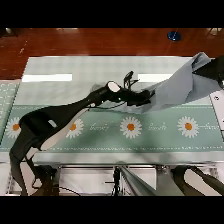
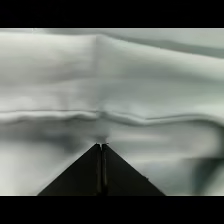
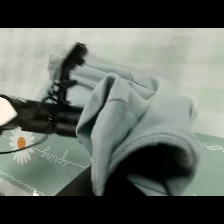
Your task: Fold the shirts.
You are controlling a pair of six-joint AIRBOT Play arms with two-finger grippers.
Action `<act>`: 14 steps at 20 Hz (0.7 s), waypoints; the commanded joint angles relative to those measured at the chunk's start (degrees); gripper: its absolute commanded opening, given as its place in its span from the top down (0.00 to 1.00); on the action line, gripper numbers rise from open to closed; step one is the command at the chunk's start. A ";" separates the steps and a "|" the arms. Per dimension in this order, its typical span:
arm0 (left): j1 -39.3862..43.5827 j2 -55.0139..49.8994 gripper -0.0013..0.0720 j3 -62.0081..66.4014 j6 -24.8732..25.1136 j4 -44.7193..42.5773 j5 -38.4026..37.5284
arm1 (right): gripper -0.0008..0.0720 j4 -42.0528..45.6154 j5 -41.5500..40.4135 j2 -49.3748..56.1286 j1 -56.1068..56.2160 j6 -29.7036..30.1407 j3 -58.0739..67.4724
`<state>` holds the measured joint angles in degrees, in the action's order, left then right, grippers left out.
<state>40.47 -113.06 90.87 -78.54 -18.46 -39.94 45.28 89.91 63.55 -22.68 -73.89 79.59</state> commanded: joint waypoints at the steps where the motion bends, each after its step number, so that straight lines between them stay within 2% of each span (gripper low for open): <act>1: -5.44 5.86 0.94 0.61 4.63 -2.47 -1.51 | 0.97 3.04 -0.98 -0.07 0.15 -2.27 0.02; 4: -15.47 16.46 0.94 0.61 5.09 -8.50 -5.09 | 0.97 3.67 -4.09 -0.02 3.69 -4.76 0.02; 9: -32.24 34.25 0.94 0.59 6.08 -18.27 -18.27 | 0.97 11.30 -12.87 2.62 19.30 -13.86 0.02; 14: -43.04 46.42 0.94 0.59 6.82 -20.68 -29.29 | 0.97 12.31 -21.90 11.37 33.81 -20.83 0.02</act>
<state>3.42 -73.36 91.39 -72.55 -36.75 -62.00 56.23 74.08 70.61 3.55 -89.78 79.59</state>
